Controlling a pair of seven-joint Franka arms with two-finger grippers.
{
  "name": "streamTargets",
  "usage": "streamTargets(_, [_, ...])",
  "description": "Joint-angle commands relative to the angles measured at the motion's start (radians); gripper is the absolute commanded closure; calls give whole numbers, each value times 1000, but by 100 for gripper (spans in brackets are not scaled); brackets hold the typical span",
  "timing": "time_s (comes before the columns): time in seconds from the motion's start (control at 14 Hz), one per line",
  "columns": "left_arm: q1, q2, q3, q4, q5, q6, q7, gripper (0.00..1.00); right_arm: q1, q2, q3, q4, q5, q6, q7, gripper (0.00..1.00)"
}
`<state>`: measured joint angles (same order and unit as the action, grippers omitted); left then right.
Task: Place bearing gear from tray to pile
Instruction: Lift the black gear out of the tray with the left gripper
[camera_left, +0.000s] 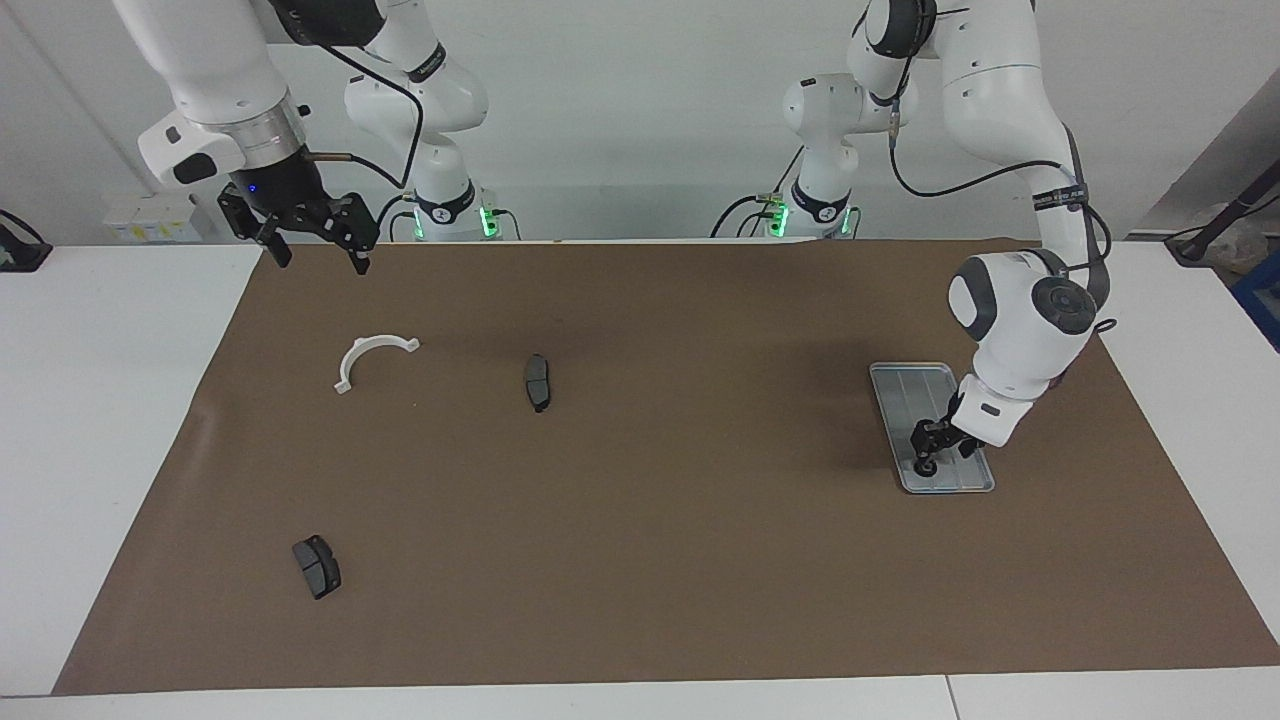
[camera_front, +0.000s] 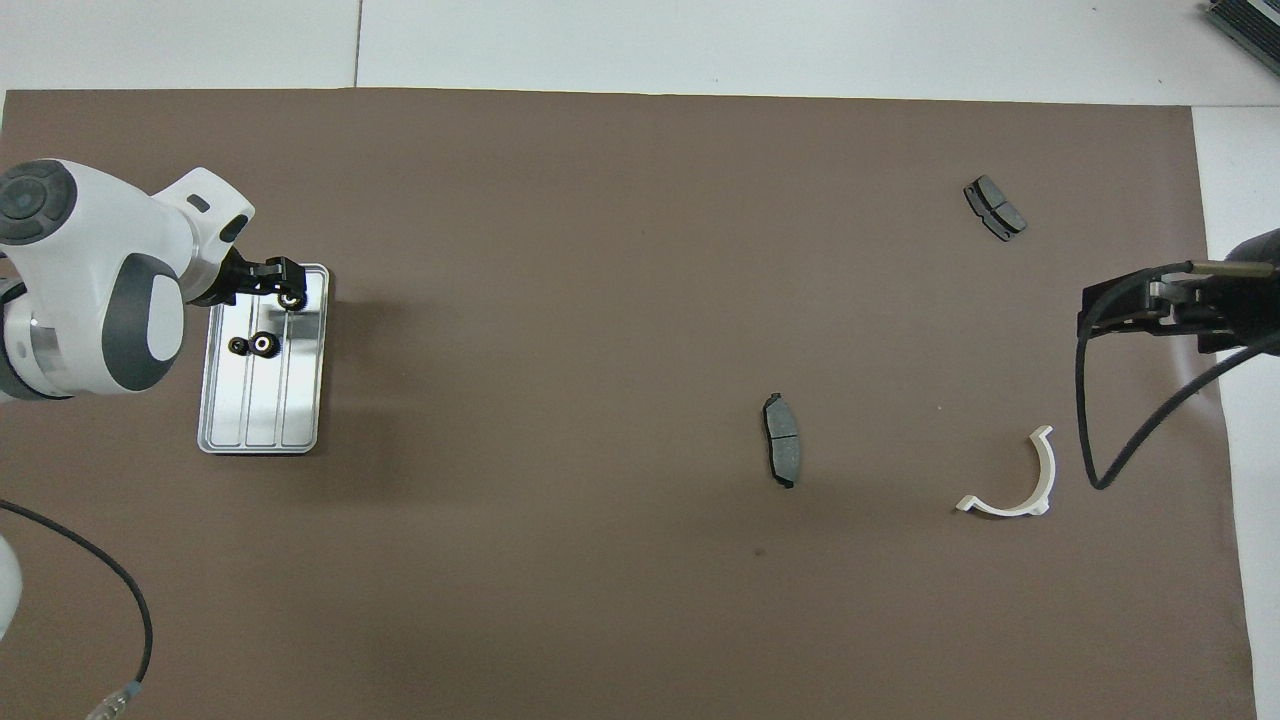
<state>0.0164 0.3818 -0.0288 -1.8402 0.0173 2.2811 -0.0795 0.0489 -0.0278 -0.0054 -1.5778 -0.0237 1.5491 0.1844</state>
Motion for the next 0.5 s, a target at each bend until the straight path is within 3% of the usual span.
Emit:
streamTargets(0.0, [3,5,-2,-10,-19,17,-17,33,-4,-21,4,-27,5,11,-19,0])
streamTargets(0.43, [-6,6,-2,-42,-20,64,-74,33,-4,-21,4,-28,5,11,-16,0])
